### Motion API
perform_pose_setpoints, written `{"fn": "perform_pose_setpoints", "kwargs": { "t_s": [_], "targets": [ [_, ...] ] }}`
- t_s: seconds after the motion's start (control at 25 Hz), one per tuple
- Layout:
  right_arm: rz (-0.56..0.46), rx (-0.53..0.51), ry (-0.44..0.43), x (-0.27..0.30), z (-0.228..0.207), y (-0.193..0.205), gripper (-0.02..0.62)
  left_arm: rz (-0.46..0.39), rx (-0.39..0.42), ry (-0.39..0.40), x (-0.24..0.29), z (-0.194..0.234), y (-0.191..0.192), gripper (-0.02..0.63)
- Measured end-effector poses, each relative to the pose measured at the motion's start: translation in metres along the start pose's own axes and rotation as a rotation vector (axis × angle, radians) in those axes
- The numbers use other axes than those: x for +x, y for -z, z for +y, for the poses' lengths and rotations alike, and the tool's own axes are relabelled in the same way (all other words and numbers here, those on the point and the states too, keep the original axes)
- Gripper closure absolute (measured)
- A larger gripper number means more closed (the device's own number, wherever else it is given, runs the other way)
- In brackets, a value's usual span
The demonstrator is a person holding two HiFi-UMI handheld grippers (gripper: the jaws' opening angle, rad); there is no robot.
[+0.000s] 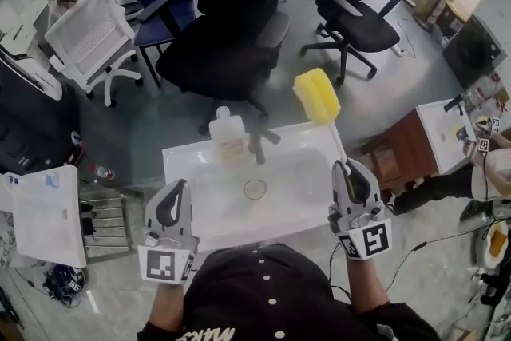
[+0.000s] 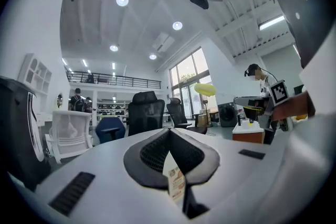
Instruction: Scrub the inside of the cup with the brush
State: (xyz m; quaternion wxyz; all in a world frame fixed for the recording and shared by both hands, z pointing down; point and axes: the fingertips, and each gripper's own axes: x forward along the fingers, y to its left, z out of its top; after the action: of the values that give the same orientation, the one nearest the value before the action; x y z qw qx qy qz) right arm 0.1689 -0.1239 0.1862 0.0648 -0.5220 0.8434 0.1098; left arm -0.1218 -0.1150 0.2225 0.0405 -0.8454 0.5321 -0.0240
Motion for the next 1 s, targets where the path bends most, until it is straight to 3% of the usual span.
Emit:
{"fn": "perform_pose_setpoints", "kwargs": {
  "t_s": [0.8,1.0],
  "targets": [
    [-0.01,0.009,0.01,0.008,-0.005,-0.008,0.546,0.001,-0.016,0.0,0.019,-0.011,-0.01,0.58],
    [-0.003,0.005,0.006,0.01,-0.003,-0.005,0.546,0.007,0.023,0.008,0.021,-0.01,-0.006,0.58]
  ]
}}
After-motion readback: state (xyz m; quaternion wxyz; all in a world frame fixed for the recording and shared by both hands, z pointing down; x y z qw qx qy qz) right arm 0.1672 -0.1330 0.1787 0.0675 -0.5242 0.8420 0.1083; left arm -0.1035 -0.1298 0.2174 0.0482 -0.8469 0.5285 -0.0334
